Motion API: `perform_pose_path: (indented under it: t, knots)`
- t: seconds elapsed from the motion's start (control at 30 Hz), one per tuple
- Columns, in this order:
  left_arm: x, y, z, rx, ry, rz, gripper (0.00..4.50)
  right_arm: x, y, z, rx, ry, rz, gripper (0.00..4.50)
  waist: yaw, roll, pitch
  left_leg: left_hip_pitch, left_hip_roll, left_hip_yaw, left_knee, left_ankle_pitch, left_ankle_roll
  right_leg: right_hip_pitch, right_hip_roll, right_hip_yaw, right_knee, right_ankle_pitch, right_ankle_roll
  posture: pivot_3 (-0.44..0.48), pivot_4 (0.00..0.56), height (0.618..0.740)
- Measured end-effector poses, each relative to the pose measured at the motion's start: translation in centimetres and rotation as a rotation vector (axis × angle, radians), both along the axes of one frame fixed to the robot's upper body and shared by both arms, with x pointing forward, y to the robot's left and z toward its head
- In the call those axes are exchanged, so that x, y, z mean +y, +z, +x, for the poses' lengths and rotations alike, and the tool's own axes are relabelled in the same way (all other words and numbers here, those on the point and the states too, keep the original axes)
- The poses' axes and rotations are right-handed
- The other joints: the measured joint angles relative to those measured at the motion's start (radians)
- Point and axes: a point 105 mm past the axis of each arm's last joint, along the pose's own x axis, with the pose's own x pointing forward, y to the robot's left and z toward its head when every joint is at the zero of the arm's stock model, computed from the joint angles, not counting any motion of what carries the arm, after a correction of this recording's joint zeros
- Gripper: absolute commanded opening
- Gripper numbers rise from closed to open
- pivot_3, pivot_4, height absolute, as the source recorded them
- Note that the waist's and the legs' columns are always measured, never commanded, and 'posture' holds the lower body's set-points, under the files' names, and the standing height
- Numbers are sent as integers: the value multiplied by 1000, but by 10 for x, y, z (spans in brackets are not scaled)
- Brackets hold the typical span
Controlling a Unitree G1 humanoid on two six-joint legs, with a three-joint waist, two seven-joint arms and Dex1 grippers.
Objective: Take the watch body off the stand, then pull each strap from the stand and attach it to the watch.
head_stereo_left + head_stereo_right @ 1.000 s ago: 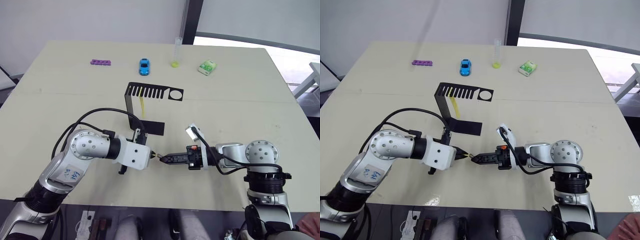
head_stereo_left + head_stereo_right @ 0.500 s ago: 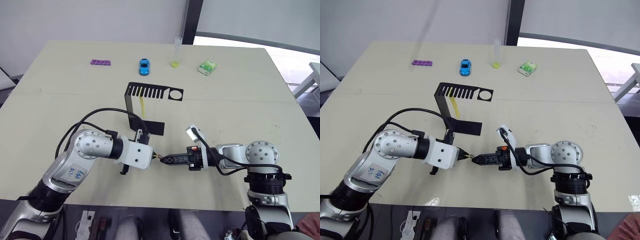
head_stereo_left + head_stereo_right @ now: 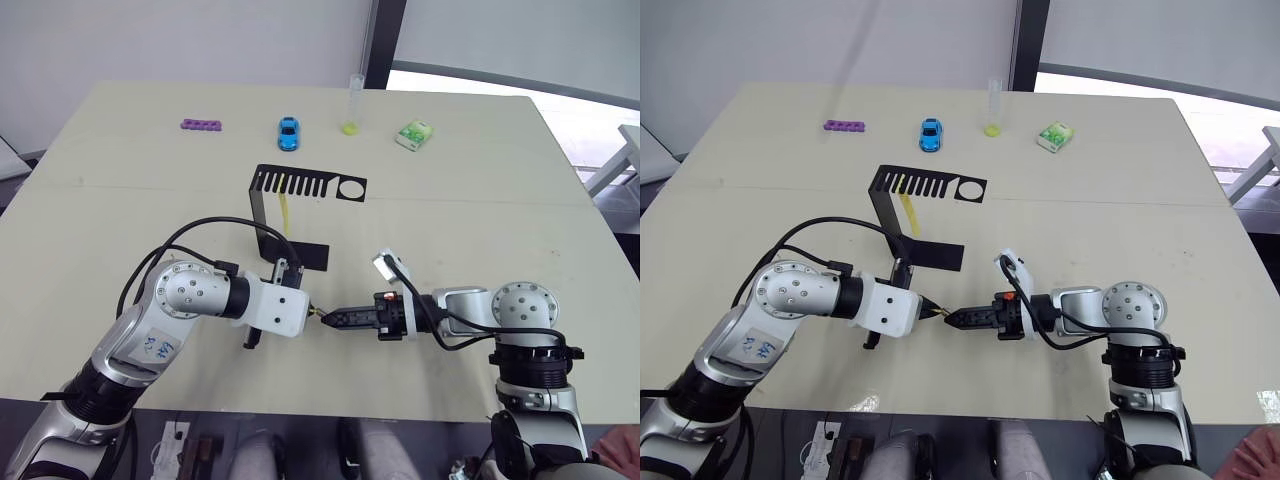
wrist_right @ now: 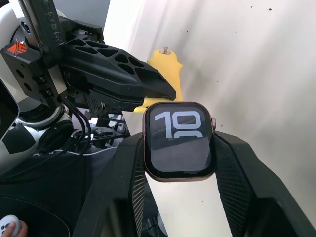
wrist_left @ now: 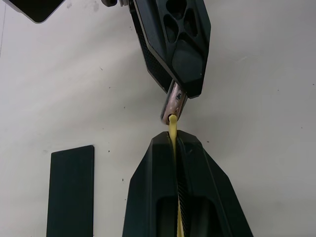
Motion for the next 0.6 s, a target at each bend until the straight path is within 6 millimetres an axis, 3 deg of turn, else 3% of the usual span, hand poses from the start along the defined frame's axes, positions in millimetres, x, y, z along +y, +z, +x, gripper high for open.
perform_pose_path:
  t: [0.6]
  knots:
    - [-2, -4, 1, 37, 35, -16, 0, -1, 0, 0, 0, -2, -7, 1522, 1, 0, 0, 0, 0, 0, 0, 0, 0, 0, 0, 0, 0, 0, 0, 0, 150, 740]
